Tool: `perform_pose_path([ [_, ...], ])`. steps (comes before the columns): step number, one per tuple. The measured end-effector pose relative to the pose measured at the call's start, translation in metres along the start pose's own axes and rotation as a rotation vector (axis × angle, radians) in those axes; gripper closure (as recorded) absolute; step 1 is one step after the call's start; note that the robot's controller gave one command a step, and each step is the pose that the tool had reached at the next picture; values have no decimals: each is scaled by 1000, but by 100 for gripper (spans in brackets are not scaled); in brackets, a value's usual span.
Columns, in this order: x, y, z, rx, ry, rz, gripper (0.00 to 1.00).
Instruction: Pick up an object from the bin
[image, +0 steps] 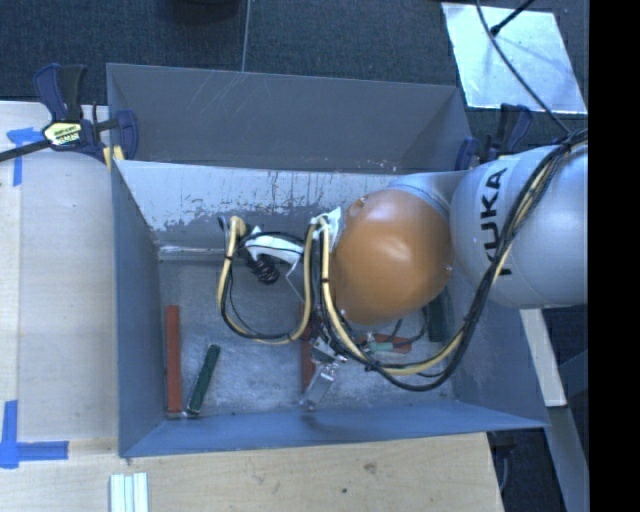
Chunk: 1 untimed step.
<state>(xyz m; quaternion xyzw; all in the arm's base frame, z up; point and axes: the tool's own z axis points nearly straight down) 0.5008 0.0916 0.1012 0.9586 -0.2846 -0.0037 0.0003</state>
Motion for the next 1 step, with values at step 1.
perform_pose_path([
  [1,75,45,27,0,6,-121,0],
])
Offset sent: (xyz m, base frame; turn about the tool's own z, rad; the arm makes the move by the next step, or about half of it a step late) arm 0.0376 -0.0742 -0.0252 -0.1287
